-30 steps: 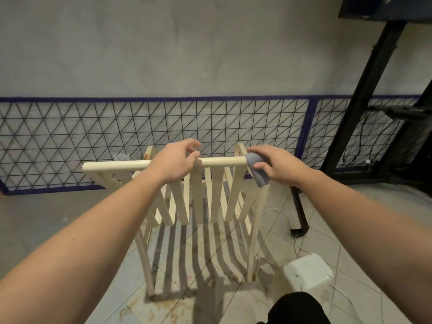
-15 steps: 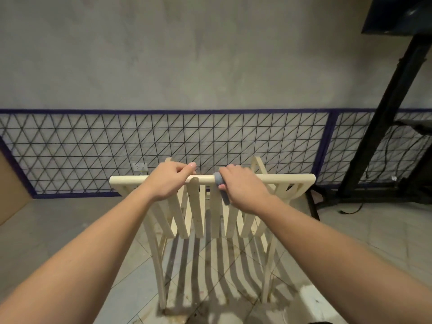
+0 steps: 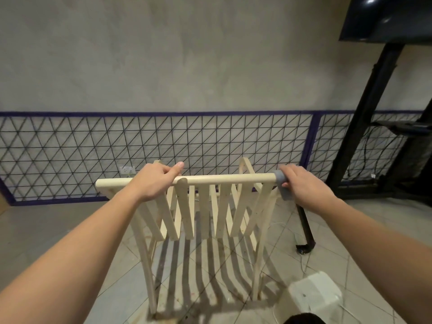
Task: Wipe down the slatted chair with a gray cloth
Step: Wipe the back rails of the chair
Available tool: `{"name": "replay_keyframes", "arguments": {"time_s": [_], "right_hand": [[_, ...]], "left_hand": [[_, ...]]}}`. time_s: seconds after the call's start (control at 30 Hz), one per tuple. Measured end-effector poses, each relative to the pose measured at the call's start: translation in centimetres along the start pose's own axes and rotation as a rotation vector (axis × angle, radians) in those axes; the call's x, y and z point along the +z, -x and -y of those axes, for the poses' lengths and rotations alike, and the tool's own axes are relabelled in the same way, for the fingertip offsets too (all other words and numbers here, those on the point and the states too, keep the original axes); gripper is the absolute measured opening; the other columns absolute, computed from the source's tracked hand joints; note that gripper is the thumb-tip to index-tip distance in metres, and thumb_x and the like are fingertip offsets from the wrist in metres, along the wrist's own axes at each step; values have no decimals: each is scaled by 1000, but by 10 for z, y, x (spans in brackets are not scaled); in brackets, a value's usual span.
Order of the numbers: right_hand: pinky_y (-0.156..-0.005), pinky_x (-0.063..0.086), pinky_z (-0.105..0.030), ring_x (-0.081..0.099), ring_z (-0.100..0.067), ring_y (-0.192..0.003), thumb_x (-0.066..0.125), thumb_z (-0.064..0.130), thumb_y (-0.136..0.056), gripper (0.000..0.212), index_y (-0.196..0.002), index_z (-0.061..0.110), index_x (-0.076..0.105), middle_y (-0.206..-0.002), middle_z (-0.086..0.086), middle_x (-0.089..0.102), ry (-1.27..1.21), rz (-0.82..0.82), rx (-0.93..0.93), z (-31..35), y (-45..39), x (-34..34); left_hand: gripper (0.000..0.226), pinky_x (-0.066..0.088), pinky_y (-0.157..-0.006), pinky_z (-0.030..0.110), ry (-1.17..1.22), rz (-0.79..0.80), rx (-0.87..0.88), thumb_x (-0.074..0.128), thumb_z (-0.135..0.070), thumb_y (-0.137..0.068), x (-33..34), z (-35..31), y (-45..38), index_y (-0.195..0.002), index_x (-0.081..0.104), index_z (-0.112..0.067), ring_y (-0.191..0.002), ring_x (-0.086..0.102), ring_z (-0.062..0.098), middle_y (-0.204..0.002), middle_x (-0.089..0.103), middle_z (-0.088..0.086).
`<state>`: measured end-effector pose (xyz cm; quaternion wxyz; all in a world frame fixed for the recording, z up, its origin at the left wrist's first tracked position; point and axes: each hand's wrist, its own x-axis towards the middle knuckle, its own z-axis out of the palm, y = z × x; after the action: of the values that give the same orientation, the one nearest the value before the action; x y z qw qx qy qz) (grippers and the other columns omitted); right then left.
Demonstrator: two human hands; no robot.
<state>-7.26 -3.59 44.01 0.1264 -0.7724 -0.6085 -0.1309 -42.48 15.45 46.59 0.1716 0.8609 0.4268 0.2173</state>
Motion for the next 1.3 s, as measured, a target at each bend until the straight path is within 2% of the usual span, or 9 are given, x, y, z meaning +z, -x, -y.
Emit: {"name": "replay_keyframes", "arguments": {"time_s": [0.17, 0.37, 0.43, 0.53, 0.83, 0.93, 1.07, 1.2, 1.3], "right_hand": [[-94, 42, -37, 52, -24, -105, 51, 31, -99, 33, -129, 16, 50, -120, -3, 58, 90, -92, -111, 23, -6, 9], [-76, 39, -40, 51, -27, -89, 44, 32, -98, 25, -115, 15, 52, -105, -4, 55, 9, -16, -337, 137, -43, 14], [-71, 33, -37, 48, -25, -85, 41, 33, -98, 23, -112, 17, 50, -103, -3, 53, -5, -2, -370, 167, -53, 18], [-69, 27, -35, 46, -24, -81, 42, 34, -99, 17, -105, 20, 47, -100, -1, 52, -37, 15, -388, 200, -62, 21], [-73, 45, -35, 59, -24, -92, 61, 35, -91, 16, -101, 24, 55, -98, 2, 61, -224, 8, -331, 270, -76, 25], [-80, 53, -39, 63, -28, -91, 73, 43, -84, 45, -119, 28, 49, -101, -1, 67, -344, 85, -252, 274, -83, 21], [-79, 54, -43, 62, -26, -89, 79, 53, -70, 65, -109, 31, 32, -103, 0, 65, -502, 129, -112, 260, -85, 16], [-94, 46, -39, 62, -24, -112, 78, 68, -63, 89, -131, 29, 35, -124, 5, 66, -386, 125, -119, 225, -76, 11], [-101, 41, -39, 59, -24, -119, 75, 75, -60, 110, -148, 29, 28, -127, 2, 65, -186, 166, -148, 196, -64, 10]], "left_hand": [[67, 47, -69, 34, 93, 4, -12, 21, -61, -103, 0, 0, 0, -96, 80, -30, -84, 59, 15, -90, 70, 2], [44, 51, -70, 32, 140, -4, 39, 35, -41, -103, -10, 0, 5, -97, 77, -28, -89, 64, 15, -95, 72, -9], [32, 56, -81, 34, 93, -40, 29, 44, -37, -97, -20, 14, 8, -110, 73, -30, -94, 67, 14, -107, 71, -12], [32, 48, -93, 31, -32, -97, -8, 49, -31, -96, -34, 48, 18, -121, 68, -25, -109, 61, 14, -120, 69, -9], [34, 37, -112, 36, 23, -234, 4, 45, -26, -103, -46, 82, 49, -131, 63, -23, -121, 53, 12, -128, 63, -9], [34, 36, -110, 32, 7, -223, 85, 47, -28, -103, -45, 65, 46, -134, 61, -24, -120, 54, 11, -130, 62, -10], [41, 46, -100, 37, -71, -32, 176, 48, -41, -101, -28, 31, 29, -139, 54, -28, -120, 57, 17, -133, 62, -6], [43, 46, -92, 38, -231, 51, 192, 44, -43, -104, -14, 17, 17, -144, 46, -29, -116, 55, 22, -134, 51, 0], [48, 46, -98, 44, -290, 75, 207, 36, -51, -103, -9, 19, 15, -146, 43, -32, -116, 54, 25, -131, 46, 2]]}}
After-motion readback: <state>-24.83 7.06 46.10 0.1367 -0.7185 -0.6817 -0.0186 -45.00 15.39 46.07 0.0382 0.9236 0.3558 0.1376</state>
